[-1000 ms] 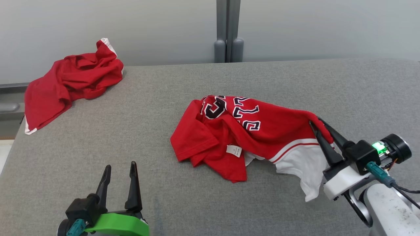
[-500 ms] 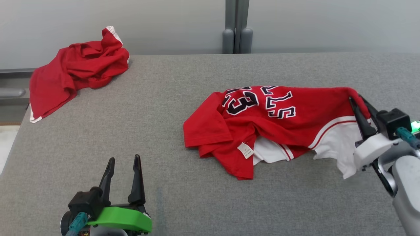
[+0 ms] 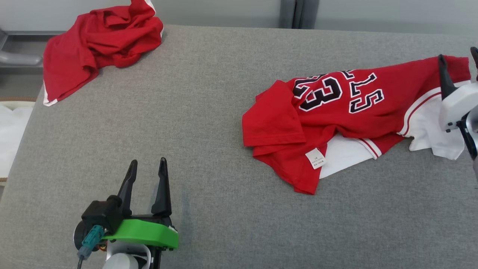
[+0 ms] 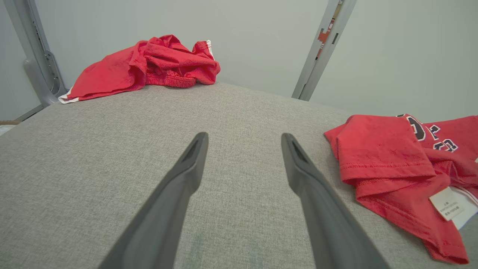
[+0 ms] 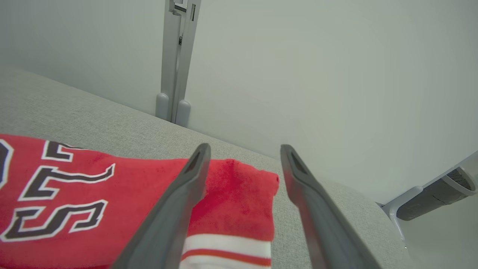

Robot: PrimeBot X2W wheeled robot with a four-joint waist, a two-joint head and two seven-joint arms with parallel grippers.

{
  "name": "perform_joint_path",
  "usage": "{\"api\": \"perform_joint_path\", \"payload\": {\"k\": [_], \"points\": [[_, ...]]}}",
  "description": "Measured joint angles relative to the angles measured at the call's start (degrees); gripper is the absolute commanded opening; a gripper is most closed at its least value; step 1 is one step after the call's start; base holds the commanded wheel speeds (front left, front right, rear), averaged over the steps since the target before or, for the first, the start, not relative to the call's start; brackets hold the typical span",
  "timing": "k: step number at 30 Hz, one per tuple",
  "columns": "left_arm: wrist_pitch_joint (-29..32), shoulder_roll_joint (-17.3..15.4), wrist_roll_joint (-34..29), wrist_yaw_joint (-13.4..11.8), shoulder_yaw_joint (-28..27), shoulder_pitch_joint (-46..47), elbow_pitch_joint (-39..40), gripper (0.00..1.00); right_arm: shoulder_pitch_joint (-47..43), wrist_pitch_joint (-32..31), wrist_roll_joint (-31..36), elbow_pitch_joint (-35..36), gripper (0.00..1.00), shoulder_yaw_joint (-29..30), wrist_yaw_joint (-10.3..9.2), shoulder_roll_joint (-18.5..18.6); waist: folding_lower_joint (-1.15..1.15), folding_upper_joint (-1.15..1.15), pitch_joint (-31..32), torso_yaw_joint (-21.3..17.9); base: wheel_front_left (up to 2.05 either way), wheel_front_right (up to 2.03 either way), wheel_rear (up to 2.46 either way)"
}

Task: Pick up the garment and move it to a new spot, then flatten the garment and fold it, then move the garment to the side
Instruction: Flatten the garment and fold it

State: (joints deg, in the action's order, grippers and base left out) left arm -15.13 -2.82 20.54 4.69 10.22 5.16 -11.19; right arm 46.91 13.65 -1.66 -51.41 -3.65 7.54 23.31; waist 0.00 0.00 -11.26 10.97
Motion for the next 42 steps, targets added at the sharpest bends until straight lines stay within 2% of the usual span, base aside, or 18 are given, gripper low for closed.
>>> {"api": "perform_joint_path", "payload": {"k": [5, 9, 21, 31, 35, 42], "points": [[0.0, 0.0, 0.0, -0.3, -0.3, 0.2, -0.1, 1.00, 2.3, 1.2, 2.1, -0.5, 1.00, -0.5, 0.00, -2.9, 0.00, 0.00, -1.6, 0.3, 0.00, 0.00, 0.00], [0.0, 0.0, -0.1, -0.2, -0.3, 0.2, -0.1, 1.00, 1.5, 1.4, 2.1, 5.0, 1.00, -1.5, 0.00, -4.1, 0.00, 0.00, -1.3, -0.7, 0.00, 0.00, 0.00], [0.0, 0.0, -1.2, 0.7, 1.8, 0.2, -1.1, 1.00, -14.2, 1.4, -1.1, 21.0, 1.00, 0.6, 0.00, -7.9, 0.00, 0.00, 2.5, -5.8, 0.00, 0.00, 0.00], [0.0, 0.0, -2.7, 1.5, 6.7, 3.8, -5.8, 1.00, -27.8, 1.4, 0.3, 30.7, 1.00, 0.8, 0.00, -13.5, 0.00, 0.00, 3.4, -10.2, 0.00, 0.00, 0.00], [0.0, 0.0, -3.0, 1.9, 9.7, 7.6, -8.0, 1.00, -29.9, 1.4, 0.6, 33.0, 1.00, 1.8, 0.00, -15.7, 0.00, 0.00, 2.3, -11.5, 0.00, 0.00, 0.00], [0.0, 0.1, -2.8, 2.0, 18.4, 15.4, -14.1, 1.00, -29.9, 1.4, 1.2, 34.7, 1.00, 1.6, 0.00, -16.6, 0.00, 0.00, 0.0, -14.0, 0.00, 0.00, 0.00]]}}
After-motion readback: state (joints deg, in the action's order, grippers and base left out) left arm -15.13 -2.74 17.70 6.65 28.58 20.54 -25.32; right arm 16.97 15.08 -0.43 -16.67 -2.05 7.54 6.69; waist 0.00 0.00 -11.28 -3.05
